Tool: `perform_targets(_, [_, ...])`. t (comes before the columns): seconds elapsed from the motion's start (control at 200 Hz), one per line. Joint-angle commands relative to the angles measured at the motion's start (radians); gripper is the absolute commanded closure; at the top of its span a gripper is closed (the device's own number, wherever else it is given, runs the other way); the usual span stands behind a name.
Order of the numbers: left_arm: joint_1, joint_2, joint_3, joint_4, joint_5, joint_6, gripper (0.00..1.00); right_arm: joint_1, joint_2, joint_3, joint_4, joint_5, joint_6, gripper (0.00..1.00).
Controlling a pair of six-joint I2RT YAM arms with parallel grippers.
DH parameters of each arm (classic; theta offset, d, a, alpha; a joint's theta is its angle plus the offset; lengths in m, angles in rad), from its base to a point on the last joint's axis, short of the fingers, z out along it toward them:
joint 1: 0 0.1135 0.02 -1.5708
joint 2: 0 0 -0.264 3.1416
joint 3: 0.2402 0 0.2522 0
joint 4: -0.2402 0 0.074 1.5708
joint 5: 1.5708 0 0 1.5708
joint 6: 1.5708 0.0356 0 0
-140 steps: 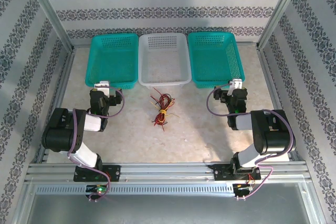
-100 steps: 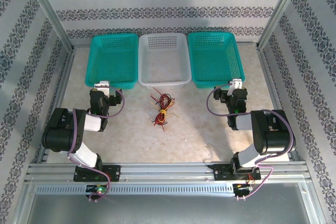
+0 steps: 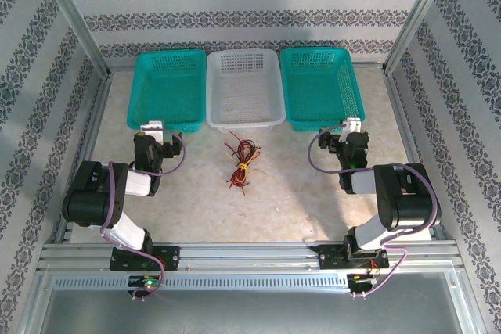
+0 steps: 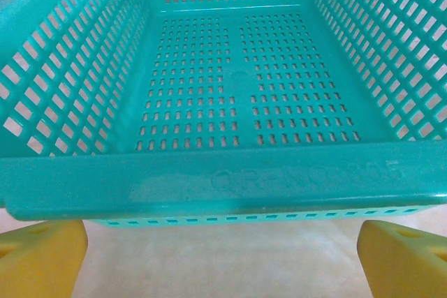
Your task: Untangle the cables
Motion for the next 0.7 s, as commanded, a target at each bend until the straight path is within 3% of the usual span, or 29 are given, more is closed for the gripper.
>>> perform_targets(0.0, [0.008, 0.003, 0.014, 0.005, 0.000, 0.002, 0.01, 0.003, -0.020, 0.011, 0.023, -0.014, -0.008, 0.02])
perform_targets(0.335, [0.007, 0.003, 0.014, 0.008, 0.001, 0.002, 0.01, 0.004, -0.021, 0.010, 0.026, -0.014, -0.009, 0.02])
perform_targets(0.39, [0.004, -0.014, 0.011, 0.005, -0.008, 0.005, 0.01, 0.013, -0.042, 0.008, 0.023, 0.034, -0.005, 0.01])
perform_targets(0.54, [-0.019, -0.190, 0.086, -0.293, 0.008, 0.023, 0.00, 0.065, -0.224, 0.054, -0.257, 0.166, -0.011, 0.02])
perform_targets(0.7, [-0.107, -0.375, 0.114, -0.512, -0.070, -0.041, 0.03, 0.120, -0.352, 0.010, -0.325, 0.267, 0.004, 0.02])
